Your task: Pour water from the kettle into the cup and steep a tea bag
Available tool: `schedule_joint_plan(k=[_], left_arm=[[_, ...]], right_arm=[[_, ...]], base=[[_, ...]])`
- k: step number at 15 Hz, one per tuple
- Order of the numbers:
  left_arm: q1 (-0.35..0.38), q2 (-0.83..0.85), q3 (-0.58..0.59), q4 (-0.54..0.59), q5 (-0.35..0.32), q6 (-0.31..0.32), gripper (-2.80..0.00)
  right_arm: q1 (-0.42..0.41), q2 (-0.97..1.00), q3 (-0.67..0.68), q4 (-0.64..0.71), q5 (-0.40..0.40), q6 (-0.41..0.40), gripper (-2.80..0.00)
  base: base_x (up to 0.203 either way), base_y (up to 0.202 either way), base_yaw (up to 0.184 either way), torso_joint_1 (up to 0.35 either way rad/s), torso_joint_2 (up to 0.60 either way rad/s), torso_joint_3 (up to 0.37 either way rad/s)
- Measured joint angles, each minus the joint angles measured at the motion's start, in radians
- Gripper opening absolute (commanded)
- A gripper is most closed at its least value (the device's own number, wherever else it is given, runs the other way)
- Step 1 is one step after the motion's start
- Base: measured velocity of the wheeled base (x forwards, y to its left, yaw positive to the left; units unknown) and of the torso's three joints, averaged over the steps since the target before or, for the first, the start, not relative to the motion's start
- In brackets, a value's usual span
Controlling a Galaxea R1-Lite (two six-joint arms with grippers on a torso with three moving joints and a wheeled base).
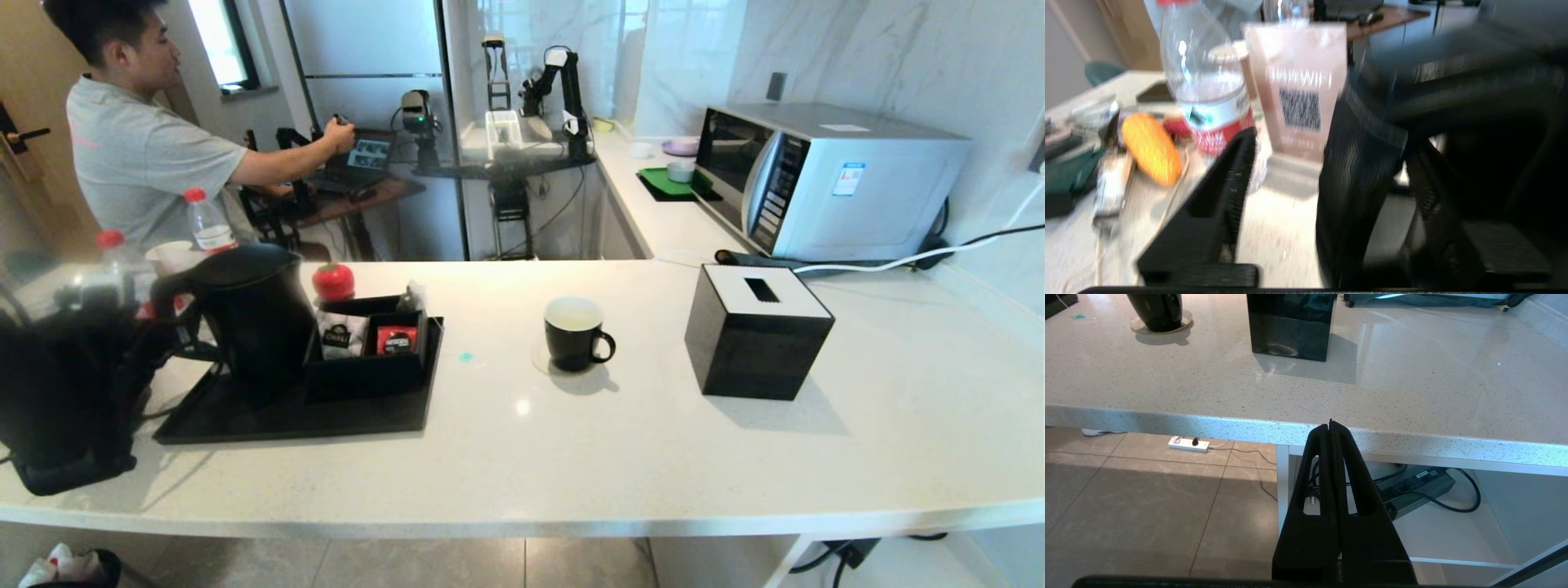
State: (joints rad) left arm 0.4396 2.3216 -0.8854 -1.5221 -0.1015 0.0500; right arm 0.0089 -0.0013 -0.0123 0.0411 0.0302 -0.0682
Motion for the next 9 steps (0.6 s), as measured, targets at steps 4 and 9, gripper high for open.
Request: schedule_joint_plan(k=[4,9], left_arm=[[-0.001,-0.036,0.098,0.0,0.0,0.0,0.0],[0.001,-0.121,0.248,0.0,-0.003,-0.001,0.0]], right_arm=[[0.0,0.0,0.0,0.0,0.0,0.0,-2.8],[0.0,0.0,0.0,0.0,0.0,0.0,-2.8]], base=[[0.0,0.0,0.0,0.0,0.0,0.0],[0.0,0.0,0.0,0.0,0.0,0.0]])
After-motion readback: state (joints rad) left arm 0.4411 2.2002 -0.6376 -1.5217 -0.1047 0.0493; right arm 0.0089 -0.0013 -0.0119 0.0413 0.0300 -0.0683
